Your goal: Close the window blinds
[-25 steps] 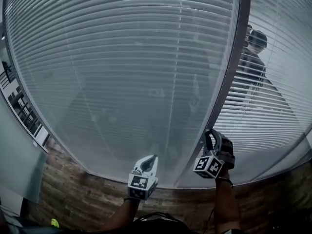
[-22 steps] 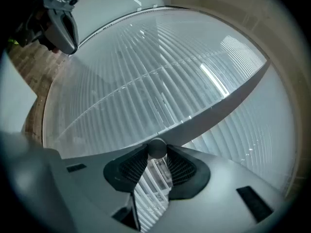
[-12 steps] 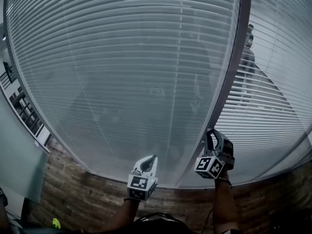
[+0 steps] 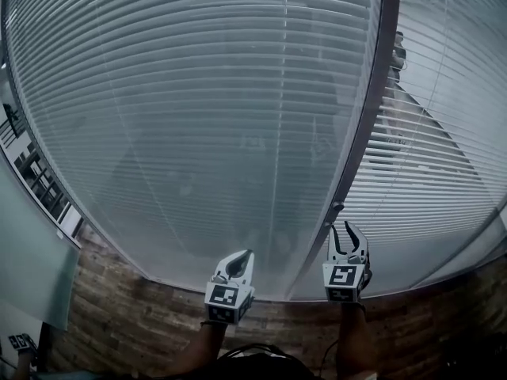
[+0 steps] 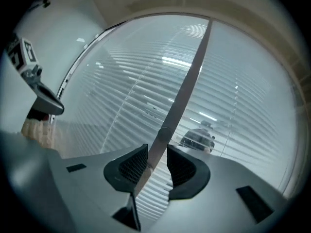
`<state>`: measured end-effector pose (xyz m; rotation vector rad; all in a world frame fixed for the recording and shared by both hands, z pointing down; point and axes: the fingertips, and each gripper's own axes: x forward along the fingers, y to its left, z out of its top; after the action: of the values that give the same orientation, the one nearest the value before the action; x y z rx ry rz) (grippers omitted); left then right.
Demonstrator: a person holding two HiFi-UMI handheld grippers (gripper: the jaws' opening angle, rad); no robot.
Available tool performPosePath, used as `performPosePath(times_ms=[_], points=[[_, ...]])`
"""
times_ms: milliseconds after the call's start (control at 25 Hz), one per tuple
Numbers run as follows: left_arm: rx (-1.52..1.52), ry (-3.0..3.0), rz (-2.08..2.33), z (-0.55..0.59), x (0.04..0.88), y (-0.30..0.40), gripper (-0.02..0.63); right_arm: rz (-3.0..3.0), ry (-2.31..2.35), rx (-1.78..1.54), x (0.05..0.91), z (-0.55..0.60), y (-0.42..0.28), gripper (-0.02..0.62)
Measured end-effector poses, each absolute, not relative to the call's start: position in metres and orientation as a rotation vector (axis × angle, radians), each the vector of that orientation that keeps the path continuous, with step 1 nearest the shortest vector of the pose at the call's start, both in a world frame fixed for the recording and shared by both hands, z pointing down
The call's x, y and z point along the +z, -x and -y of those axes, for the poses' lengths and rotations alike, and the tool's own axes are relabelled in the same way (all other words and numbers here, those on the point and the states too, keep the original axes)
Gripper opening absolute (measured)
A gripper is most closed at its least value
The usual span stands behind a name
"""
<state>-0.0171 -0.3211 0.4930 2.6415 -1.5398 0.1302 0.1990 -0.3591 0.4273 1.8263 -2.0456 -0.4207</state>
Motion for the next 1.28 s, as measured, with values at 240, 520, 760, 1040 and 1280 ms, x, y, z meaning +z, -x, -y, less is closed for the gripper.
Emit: performPosePath(times_ms=[240, 520, 760, 1040, 1280], points=[[0.109, -2.608, 1.510, 0.314, 0.485, 0.008, 0.000, 2.199, -1.960, -0.225, 0.424, 0.324, -0.212, 0.105], [0.099, -2.594, 1.517, 0.301, 0.473, -0.007, 0.002, 2.204, -1.980, -0.192, 0.426, 0.287, -0.218, 0.004], [0.047, -2.600, 1.502, 0.297, 0.462, -0.022, 0.002, 2.250, -1.952, -0.139, 0.436, 0.282, -0.220, 0.003], [0.087, -2.596, 1.571, 0.281, 0.468, -0.032, 0.002, 2.311, -1.892, -0.058, 0.463, 0.279, -0.215, 0.003], [0.109, -2.573, 1.581, 0.267, 0.484, -0.032, 0.002, 2.335, -1.855, -0.045, 0.485, 0.276, -0.207, 0.003]])
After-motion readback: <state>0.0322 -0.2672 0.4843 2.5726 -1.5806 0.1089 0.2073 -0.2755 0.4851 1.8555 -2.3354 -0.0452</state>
